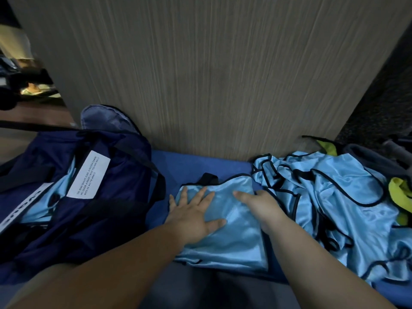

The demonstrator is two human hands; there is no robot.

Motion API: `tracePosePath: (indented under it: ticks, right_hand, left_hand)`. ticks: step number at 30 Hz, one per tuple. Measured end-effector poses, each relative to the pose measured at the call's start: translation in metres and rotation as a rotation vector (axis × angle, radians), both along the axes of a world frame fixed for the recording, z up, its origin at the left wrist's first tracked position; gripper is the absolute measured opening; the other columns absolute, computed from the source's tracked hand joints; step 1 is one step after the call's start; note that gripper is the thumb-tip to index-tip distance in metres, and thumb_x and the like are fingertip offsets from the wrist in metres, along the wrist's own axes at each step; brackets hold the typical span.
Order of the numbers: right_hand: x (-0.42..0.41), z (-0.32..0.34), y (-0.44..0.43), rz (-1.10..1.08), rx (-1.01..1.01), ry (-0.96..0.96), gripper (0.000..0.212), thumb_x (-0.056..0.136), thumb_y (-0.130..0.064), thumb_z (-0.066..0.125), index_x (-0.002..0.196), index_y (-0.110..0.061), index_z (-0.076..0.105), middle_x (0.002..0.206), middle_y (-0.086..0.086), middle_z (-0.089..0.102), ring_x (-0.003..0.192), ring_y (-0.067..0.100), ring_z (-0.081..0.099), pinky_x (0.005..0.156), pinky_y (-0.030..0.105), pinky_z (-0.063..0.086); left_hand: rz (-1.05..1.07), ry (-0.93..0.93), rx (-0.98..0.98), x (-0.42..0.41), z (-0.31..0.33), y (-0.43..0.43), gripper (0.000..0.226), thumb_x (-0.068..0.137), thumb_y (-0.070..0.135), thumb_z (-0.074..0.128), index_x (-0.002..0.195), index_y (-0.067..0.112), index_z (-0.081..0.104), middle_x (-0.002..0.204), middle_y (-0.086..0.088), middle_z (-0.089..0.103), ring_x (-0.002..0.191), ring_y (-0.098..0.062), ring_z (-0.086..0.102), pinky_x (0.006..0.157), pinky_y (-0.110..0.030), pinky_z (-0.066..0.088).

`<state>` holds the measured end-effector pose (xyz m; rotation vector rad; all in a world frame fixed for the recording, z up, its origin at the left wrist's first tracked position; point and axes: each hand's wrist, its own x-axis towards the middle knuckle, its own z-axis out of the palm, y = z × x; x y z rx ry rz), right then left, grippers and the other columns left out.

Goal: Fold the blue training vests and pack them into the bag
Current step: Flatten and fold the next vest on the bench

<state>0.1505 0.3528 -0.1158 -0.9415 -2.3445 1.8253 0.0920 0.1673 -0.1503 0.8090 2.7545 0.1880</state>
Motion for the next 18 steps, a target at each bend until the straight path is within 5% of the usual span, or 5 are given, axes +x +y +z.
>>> tracePosePath:
  ticks: [2,7,10,14,18]
  right_hand:
    - [-0.006,0.003,-0.003,0.015,-0.063,-0.007,0.074,0.049,-0.053,0.082,0.106,-0.009,0.065,0.096,0.008,0.074,0.082,0.025,0.073,0.078,0.042,0.061]
    - [-0.017,0.012,-0.013,0.196,-0.099,0.049,0.021,0.084,-0.012,0.073,0.103,-0.009,0.068,0.092,0.01,0.076,0.078,0.024,0.073,0.068,0.033,0.058]
    - [-0.021,0.02,-0.016,0.273,-0.168,0.122,0.024,0.087,-0.007,0.07,0.109,-0.014,0.065,0.097,0.008,0.075,0.083,0.022,0.073,0.07,0.033,0.059]
    - [-0.02,0.032,-0.014,0.323,-0.283,0.209,0.027,0.087,-0.003,0.069,0.112,-0.014,0.065,0.102,0.01,0.075,0.093,0.029,0.072,0.088,0.045,0.056]
    - [-0.014,0.046,-0.003,0.417,-0.367,0.287,0.038,0.077,-0.004,0.073,0.114,-0.011,0.066,0.109,0.016,0.072,0.098,0.032,0.069,0.094,0.05,0.053]
  left_hand:
    - [-0.011,-0.001,0.017,0.0,0.0,0.0,0.091,0.078,0.088,0.021,0.151,0.045,-0.01,0.159,0.018,-0.022,0.144,-0.025,-0.03,0.114,-0.059,-0.017]
    - [0.055,0.03,0.334,-0.008,0.002,0.0,0.103,0.072,0.088,0.037,0.153,0.034,0.002,0.161,0.013,-0.014,0.142,-0.013,-0.032,0.116,-0.05,-0.018]
    - [0.109,0.054,0.52,-0.022,0.017,0.0,0.114,0.068,0.074,0.066,0.153,0.028,0.006,0.16,0.01,0.0,0.147,-0.011,-0.017,0.12,-0.043,-0.01]
    - [0.157,0.118,0.651,-0.045,0.046,-0.005,0.119,0.05,0.063,0.086,0.145,0.029,0.023,0.147,0.008,0.025,0.139,-0.015,0.022,0.118,-0.04,0.02]
    - [-0.059,-0.263,0.704,-0.065,0.071,-0.013,0.135,0.038,0.073,0.084,0.149,0.039,0.014,0.146,0.015,0.033,0.14,-0.01,0.031,0.113,-0.027,0.029]
